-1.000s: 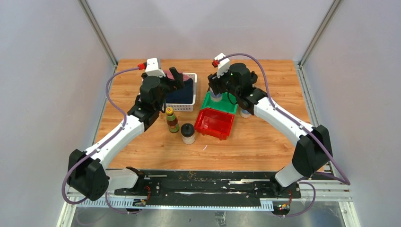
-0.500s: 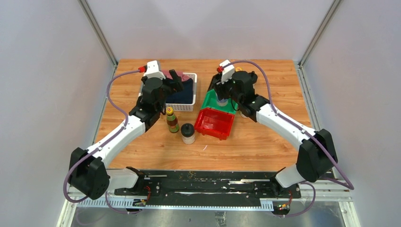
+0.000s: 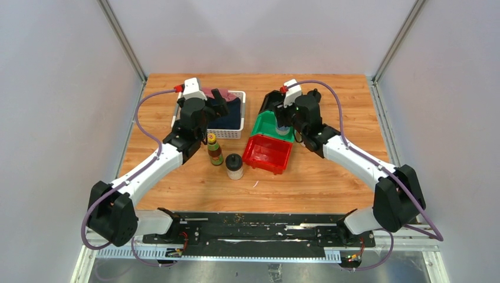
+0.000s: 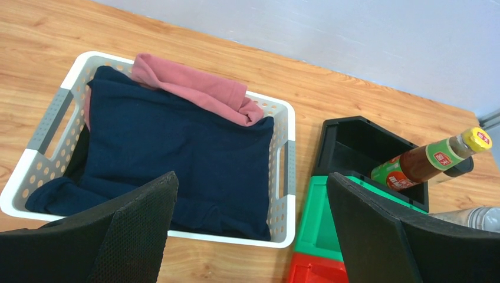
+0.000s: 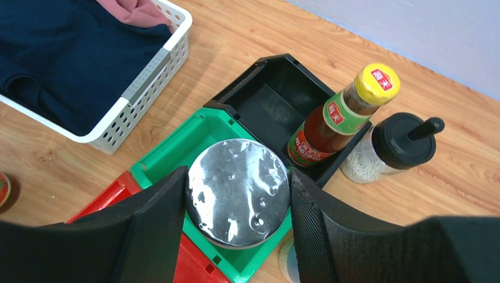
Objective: Organize the condiment bottles
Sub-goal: Place the bottle in the storage box.
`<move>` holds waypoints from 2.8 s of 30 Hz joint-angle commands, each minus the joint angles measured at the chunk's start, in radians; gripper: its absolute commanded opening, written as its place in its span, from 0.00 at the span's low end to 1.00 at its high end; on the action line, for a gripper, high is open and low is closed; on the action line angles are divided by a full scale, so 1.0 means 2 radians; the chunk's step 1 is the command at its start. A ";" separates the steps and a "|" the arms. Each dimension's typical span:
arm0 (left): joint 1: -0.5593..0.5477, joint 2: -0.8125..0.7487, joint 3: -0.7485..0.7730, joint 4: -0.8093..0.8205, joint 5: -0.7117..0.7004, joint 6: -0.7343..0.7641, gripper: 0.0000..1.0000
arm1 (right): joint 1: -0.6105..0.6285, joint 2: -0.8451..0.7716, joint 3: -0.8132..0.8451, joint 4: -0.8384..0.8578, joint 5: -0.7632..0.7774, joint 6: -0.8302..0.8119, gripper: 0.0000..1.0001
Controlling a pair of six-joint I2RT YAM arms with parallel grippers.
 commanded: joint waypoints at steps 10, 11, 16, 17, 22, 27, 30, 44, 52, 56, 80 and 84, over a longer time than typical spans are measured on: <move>-0.003 0.008 -0.010 -0.004 -0.019 -0.007 1.00 | -0.008 -0.003 -0.035 0.075 0.050 0.056 0.00; -0.003 0.009 -0.010 -0.004 -0.019 -0.007 1.00 | -0.009 -0.002 -0.037 0.077 0.054 0.060 0.00; -0.003 0.010 -0.011 -0.003 -0.020 -0.007 1.00 | -0.008 0.005 -0.049 0.090 0.071 0.075 0.00; -0.003 0.011 -0.011 -0.003 -0.020 -0.007 1.00 | -0.008 0.006 -0.051 0.093 0.075 0.076 0.00; -0.002 0.012 -0.011 -0.003 -0.023 -0.007 1.00 | -0.008 0.014 -0.055 0.098 0.092 0.081 0.00; -0.002 0.013 -0.011 -0.003 -0.023 -0.007 1.00 | -0.008 0.020 -0.060 0.103 0.102 0.084 0.00; -0.002 0.013 -0.012 -0.004 -0.024 -0.006 1.00 | -0.009 0.024 -0.064 0.106 0.104 0.085 0.00; -0.003 0.014 -0.010 -0.004 -0.025 -0.006 1.00 | -0.008 0.031 -0.067 0.104 0.106 0.088 0.00; -0.003 0.015 -0.008 -0.004 -0.025 -0.005 1.00 | -0.008 0.034 -0.068 0.103 0.108 0.089 0.00; -0.003 0.015 -0.008 -0.003 -0.025 -0.006 1.00 | -0.008 0.039 -0.069 0.103 0.108 0.091 0.00; -0.003 0.014 -0.015 -0.004 -0.024 -0.011 1.00 | 0.002 0.055 -0.070 0.094 0.124 0.102 0.32; -0.002 0.015 -0.015 -0.004 -0.024 -0.012 1.00 | 0.003 0.056 -0.068 0.092 0.126 0.101 0.49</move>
